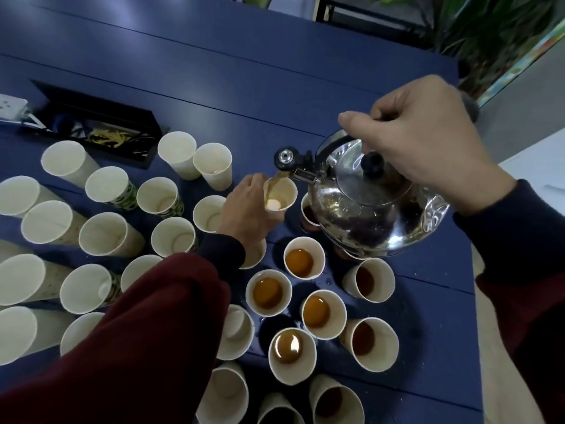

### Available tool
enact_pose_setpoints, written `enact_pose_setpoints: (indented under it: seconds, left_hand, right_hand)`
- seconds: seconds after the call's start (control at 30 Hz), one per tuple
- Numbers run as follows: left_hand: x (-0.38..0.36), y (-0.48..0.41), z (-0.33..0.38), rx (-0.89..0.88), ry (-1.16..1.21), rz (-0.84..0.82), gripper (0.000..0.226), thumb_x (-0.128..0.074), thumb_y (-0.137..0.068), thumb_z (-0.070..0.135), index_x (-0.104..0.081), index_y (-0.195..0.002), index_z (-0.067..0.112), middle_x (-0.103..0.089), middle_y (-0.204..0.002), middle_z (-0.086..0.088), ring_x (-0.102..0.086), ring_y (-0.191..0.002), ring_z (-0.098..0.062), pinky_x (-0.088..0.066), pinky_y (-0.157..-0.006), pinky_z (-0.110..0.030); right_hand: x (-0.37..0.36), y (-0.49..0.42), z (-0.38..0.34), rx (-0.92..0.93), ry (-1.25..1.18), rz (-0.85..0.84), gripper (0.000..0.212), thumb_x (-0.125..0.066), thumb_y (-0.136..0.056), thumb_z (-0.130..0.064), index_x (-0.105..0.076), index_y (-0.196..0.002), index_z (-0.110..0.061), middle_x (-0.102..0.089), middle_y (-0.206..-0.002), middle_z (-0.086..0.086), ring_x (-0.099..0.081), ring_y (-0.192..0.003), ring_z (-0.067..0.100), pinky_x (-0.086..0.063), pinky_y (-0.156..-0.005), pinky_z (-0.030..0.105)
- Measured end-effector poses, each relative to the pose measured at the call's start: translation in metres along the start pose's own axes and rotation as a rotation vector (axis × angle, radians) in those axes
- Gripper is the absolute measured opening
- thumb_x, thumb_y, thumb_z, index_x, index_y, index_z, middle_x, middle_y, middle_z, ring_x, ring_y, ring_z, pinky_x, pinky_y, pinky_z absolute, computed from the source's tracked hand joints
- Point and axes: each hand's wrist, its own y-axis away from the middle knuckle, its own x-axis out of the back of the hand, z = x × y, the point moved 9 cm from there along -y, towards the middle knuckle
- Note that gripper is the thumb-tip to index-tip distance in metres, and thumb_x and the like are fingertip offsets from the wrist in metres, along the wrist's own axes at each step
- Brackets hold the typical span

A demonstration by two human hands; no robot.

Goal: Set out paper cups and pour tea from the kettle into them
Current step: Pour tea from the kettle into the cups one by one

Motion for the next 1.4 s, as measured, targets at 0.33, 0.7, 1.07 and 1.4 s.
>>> enact_pose_setpoints:
  seconds: [0.33, 0.7, 1.07, 1.4]
  left_hand:
    - [-0.008, 0.0, -0.015, 0.019, -0.014, -0.031, 0.053, -0.08, -0.076, 0.039, -0.057, -0.116, 0.013, -0.061, -0.117, -0.008, -0.058, -0.106, -0.027, -0.04, -0.083, -0.031]
    - [-0.005, 0.0, -0.02, -0.01, -0.056, -0.047, 0.061, -0.083, -0.072, 0.045, -0.056, -0.117, 0.015, -0.062, -0.117, -0.007, -0.058, -0.105, -0.025, -0.038, -0.082, -0.029]
    - [0.134, 0.083, 0.032, -0.03, 0.196, 0.508, 0.015, -0.071, -0.085, 0.025, -0.069, -0.091, 0.012, -0.063, -0.086, 0.007, -0.053, -0.075, -0.008, -0.045, -0.074, -0.028]
    - [0.176, 0.157, 0.083, 0.035, 0.846, 0.124, 0.06, -0.055, -0.095, 0.046, -0.065, -0.081, -0.011, -0.06, -0.069, -0.018, -0.058, -0.068, -0.02, -0.047, -0.069, -0.036]
  right_hand:
    - [-0.001, 0.003, 0.001, -0.01, 0.018, 0.003, 0.046, -0.067, -0.088, -0.043, -0.066, -0.053, -0.014, -0.045, -0.034, -0.009, -0.048, -0.042, 0.005, -0.034, -0.048, 0.009]
    - [0.006, 0.01, 0.003, -0.049, -0.041, 0.033, 0.047, -0.066, -0.091, -0.039, -0.067, -0.056, -0.007, -0.046, -0.034, -0.014, -0.048, -0.041, 0.002, -0.035, -0.049, 0.008]
    - [0.001, 0.064, -0.021, -0.195, -0.472, 0.017, 0.062, -0.058, -0.094, -0.046, -0.06, -0.097, 0.016, -0.058, -0.063, 0.007, -0.045, -0.056, 0.016, -0.039, -0.061, 0.031]
    - [-0.056, 0.139, -0.104, -0.145, -0.625, -0.107, 0.039, -0.058, -0.078, -0.036, -0.064, -0.078, 0.002, -0.062, -0.062, -0.001, -0.063, -0.065, 0.017, -0.056, -0.075, 0.052]
